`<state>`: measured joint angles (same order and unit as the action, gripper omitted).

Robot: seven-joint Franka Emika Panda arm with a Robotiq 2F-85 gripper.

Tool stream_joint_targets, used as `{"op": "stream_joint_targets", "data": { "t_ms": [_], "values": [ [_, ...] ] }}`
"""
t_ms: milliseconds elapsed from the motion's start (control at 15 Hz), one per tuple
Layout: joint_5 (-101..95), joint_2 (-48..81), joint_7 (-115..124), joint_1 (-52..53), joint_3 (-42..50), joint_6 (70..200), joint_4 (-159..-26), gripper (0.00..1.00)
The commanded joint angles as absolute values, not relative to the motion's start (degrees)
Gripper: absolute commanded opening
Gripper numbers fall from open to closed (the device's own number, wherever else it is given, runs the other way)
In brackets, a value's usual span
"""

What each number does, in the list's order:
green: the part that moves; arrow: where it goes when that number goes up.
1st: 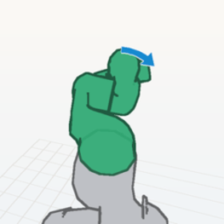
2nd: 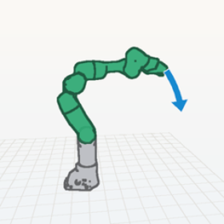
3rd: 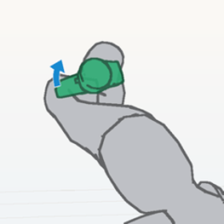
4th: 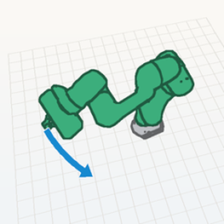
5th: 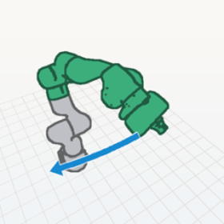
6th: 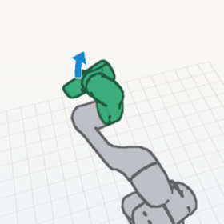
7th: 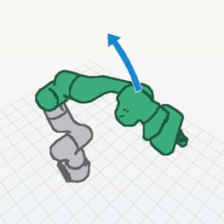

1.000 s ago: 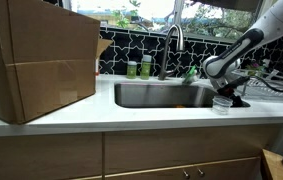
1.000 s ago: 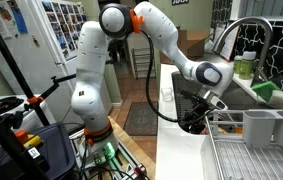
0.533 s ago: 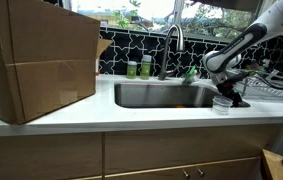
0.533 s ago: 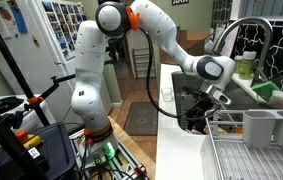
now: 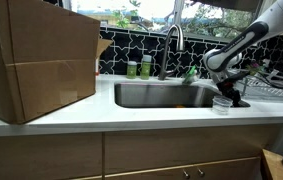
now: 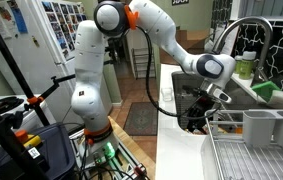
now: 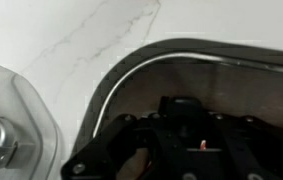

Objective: Put the spoon on the drying rack

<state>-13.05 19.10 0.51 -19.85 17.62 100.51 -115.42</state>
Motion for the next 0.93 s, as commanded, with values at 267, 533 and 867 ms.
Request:
{"op": "stream_joint_targets", "data": {
  "t_ms": [267, 533, 867],
  "values": [
    [-13.0, 21.0, 3.6, -20.2, 18.5, 105.7, -115.3, 0.32],
    [-12.3, 22.0, 4.5, -20.4, 18.8, 109.2, -115.8, 0.70],
    [-9.7, 22.4, 5.9, -20.3, 18.3, 116.9, -118.6, 1.00]
  ]
}}
